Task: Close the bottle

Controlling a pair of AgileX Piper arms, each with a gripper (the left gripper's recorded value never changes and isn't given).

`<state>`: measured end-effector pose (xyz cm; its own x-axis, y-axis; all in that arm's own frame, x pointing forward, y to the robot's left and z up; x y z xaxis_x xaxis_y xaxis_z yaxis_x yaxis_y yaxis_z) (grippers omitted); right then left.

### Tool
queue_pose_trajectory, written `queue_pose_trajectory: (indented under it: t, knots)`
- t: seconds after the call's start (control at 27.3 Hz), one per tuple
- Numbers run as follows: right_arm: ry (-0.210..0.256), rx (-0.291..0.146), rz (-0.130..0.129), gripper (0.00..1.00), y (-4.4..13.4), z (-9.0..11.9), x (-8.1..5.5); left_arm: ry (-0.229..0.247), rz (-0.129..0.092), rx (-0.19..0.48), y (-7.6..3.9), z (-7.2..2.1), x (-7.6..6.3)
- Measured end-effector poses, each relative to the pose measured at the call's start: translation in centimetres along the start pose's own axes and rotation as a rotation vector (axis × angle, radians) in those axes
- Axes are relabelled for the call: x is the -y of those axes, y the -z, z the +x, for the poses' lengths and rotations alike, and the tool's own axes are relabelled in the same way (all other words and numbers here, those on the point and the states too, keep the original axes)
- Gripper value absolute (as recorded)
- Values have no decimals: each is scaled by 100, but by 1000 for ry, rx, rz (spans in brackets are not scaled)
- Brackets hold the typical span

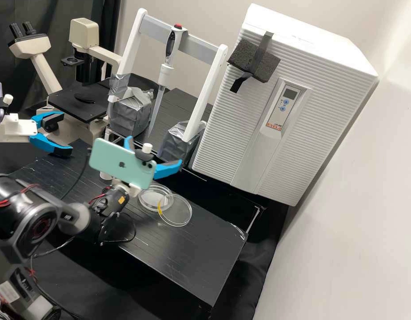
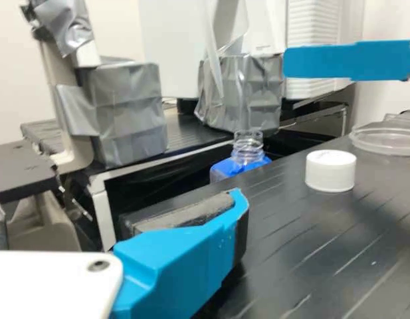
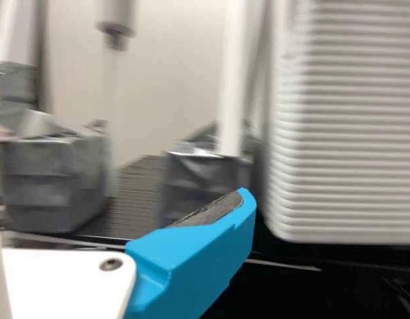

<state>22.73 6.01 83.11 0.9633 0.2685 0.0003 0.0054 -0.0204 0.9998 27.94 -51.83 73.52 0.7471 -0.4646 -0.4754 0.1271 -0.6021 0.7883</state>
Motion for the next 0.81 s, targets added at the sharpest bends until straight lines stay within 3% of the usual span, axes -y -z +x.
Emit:
queue_pose_trajectory:
  t: [0.15,0.37,0.59,0.81]
  knots:
    - [88,-96,-14,100,87,-234,154,-12,15,16,-9,40,-44]
    - [198,-146,-54,100,123,-456,302,-22,25,24,-7,65,-77]
    - [230,-165,-71,100,136,-561,325,-20,25,23,-6,65,-76]
    - [250,-155,-68,100,113,-589,362,-20,25,23,-6,65,-76]
